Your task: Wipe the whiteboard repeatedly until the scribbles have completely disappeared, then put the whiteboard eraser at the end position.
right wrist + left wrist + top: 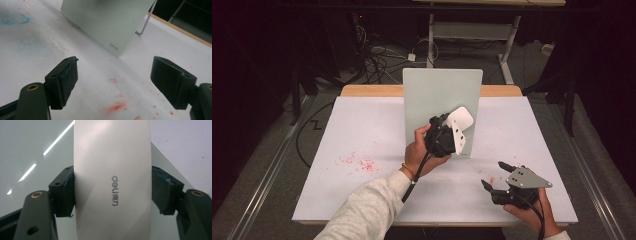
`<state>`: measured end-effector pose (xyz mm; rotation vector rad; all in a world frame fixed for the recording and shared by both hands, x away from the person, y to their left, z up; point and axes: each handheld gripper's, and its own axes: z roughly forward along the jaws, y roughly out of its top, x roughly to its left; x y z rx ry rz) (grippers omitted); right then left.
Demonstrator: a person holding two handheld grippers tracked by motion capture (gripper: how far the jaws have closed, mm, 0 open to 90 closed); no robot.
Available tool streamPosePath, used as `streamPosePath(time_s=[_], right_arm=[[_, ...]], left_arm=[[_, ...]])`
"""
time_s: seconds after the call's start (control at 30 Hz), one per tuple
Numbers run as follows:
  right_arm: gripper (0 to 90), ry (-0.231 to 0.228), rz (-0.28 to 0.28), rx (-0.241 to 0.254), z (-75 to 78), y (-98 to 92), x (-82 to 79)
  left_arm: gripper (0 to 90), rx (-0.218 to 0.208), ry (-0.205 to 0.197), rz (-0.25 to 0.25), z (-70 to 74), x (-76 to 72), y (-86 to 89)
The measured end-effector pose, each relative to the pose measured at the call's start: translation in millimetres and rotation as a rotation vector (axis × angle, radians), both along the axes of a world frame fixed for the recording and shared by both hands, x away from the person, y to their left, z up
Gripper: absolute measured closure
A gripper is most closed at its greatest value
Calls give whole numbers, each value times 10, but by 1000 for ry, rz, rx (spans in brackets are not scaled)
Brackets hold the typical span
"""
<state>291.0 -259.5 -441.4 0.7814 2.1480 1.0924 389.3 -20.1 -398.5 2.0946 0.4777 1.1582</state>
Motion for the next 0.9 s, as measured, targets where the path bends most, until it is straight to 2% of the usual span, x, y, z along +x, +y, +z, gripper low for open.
streamPosePath(time_s=[0.1, 0.23, 0.3, 0.4, 0.47, 0.53, 0.63, 0.9], right_arm=[[228, -1, -3, -1, 2, 4, -3], [228, 2, -9, 2, -1, 7, -2], [228, 1, -6, -2, -3, 9, 3], [228, 2, -4, 0, -2, 14, 1], [228, 1, -1, -6, -3, 13, -2], [228, 2, 0, -2, 0, 15, -2], [228, 3, -1, -1, -2, 29, -2], [228, 8, 0, -2, -10, 35, -9]], left_arm=[[291, -10, 18, -22, 22, -23, 122], [291, -45, 56, -50, 45, -49, 299], [291, -34, 63, -55, 60, -71, 363], [291, -45, 89, -91, 79, -108, 459], [291, -48, 94, -97, 97, -139, 512], [291, -72, 127, -124, 128, -157, 575], [291, -77, 147, -146, 173, -191, 647], [291, -60, 260, -240, 203, -272, 784]])
